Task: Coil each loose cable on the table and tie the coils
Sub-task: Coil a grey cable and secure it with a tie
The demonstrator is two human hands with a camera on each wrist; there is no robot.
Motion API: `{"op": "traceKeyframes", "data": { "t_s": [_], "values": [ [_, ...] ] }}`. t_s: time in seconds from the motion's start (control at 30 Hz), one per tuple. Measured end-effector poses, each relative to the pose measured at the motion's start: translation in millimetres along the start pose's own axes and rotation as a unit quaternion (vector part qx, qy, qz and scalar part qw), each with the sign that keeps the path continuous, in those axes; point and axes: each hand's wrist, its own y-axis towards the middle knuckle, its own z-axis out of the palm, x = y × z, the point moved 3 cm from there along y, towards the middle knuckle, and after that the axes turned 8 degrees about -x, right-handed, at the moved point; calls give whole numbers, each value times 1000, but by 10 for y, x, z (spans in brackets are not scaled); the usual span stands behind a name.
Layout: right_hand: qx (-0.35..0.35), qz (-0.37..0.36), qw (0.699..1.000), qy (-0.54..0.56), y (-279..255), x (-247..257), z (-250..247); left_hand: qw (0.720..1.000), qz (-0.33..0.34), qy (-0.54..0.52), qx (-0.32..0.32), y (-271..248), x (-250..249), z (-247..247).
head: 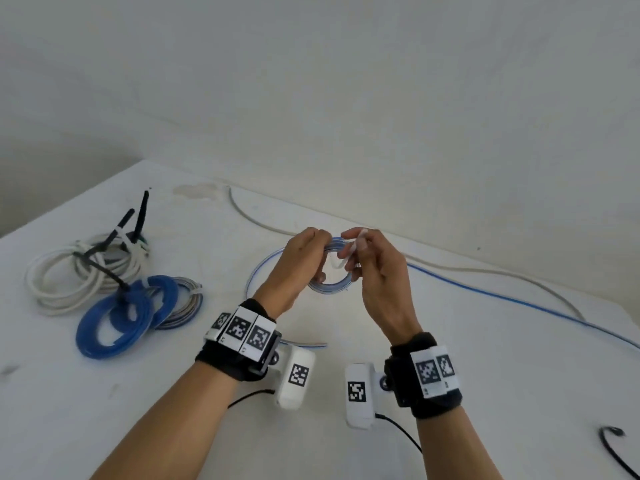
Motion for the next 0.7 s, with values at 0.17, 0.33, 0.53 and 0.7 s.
{"op": "traceKeyframes", "data": {
  "t_s": [0.17, 0.33, 0.53, 0.7],
  "values": [
    [-25, -10, 998, 49, -66, 70, 24, 1000, 12, 7, -15, 35, -29, -40],
    [-23, 20, 996, 81, -91, 153, -2, 996, 81, 15, 15, -62, -167, -76],
    [-58, 143, 981, 119, -63, 97, -128, 980, 182, 73, 32, -197, -342, 26],
    [-64, 163, 976, 127, -46, 90, -146, 976, 207, 71, 24, -195, -337, 63]
  ]
}}
